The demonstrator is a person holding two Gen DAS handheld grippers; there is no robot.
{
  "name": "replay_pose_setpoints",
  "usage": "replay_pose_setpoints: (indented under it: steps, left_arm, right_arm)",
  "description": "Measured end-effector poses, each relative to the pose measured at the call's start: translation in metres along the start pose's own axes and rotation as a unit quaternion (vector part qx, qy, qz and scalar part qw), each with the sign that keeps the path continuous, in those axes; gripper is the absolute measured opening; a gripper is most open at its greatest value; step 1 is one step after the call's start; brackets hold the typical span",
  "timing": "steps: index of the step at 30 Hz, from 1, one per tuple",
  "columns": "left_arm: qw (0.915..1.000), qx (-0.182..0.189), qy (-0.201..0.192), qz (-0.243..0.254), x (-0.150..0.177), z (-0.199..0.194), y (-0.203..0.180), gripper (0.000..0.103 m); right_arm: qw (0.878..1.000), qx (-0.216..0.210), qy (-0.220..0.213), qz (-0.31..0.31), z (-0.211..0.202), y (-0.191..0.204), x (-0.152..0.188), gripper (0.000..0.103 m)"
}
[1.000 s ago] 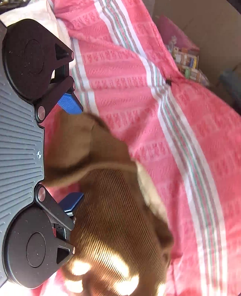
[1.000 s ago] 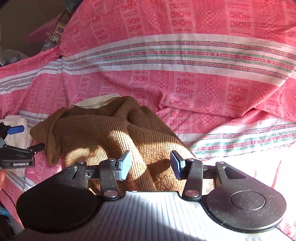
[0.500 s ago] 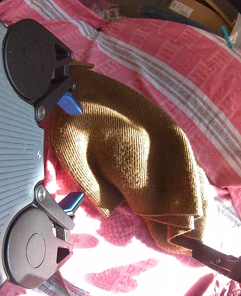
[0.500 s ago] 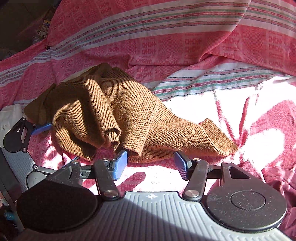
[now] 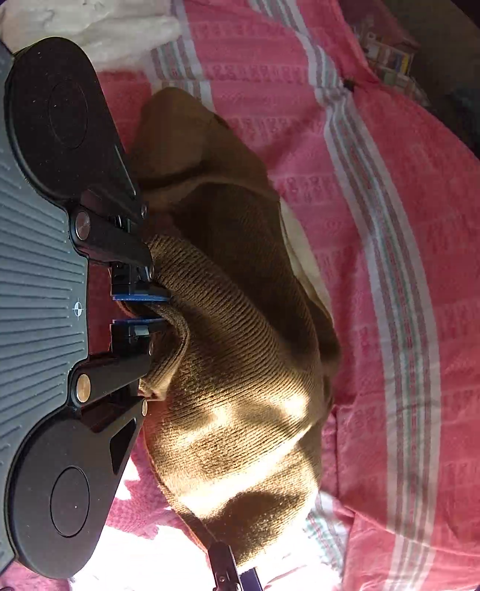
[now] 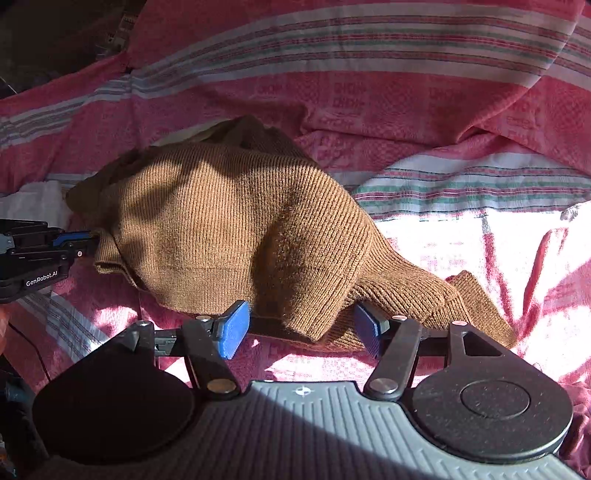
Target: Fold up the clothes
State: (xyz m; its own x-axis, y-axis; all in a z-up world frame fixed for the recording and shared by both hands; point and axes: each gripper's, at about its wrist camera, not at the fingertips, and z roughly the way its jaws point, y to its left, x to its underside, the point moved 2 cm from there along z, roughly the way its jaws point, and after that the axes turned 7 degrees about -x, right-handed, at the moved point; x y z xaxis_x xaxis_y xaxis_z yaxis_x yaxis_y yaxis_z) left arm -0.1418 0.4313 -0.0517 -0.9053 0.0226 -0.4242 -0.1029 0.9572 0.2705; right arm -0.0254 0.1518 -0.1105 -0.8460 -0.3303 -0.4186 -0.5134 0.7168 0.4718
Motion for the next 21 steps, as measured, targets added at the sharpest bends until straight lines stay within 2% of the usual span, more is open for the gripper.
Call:
replay_pose_setpoints:
  steps: [4,5,6,7,8,9,10,12,15,21]
  left_arm:
    - [0.9986,0.007,0.042,-0.033,0.035,-0.007,0.040,0.004]
    - [0.9978,0.003,0.054,-0.039,0.045,-0.006,0.045,0.005]
    - [0.9968,0.005,0.065,-0.046,0.052,-0.003,0.048,0.012]
    - [0.9955,0.010,0.076,-0.055,0.059,0.000,0.052,0.028]
    - [0.9938,0.021,0.083,-0.070,0.066,0.002,0.056,0.036]
    - [0.9915,0.035,0.089,-0.088,0.072,0.004,0.060,0.049]
    - [0.9896,0.046,0.090,-0.102,0.078,0.003,0.063,0.056]
    - [0.9885,0.055,0.085,-0.112,0.084,0.003,0.063,0.080]
    - [0.9890,0.057,0.080,-0.110,0.085,0.010,0.056,0.088]
    - [0.9866,0.059,0.106,-0.109,0.067,0.050,0.033,0.089]
  right_arm:
    - [1.000,-0.011,0.011,-0.013,0.014,0.014,-0.002,0.066]
    - [1.000,-0.003,0.016,-0.022,0.018,0.018,-0.001,0.054]
    - [0.999,-0.002,0.023,-0.023,0.023,0.020,0.001,0.028]
    - [0.999,0.000,0.031,-0.023,0.027,0.023,0.003,0.016]
    - [0.999,0.001,0.038,-0.024,0.031,0.026,0.005,0.013]
    - [0.999,0.000,0.040,-0.024,0.031,0.029,0.007,0.013]
    - [0.999,-0.002,0.043,-0.025,0.031,0.032,0.009,0.013]
    - [0.999,-0.003,0.047,-0.026,0.030,0.038,0.015,0.013]
    - [0.998,0.000,0.052,-0.025,0.028,0.042,0.022,0.014]
    - [0.998,0.014,0.052,-0.017,0.028,0.048,0.029,0.021]
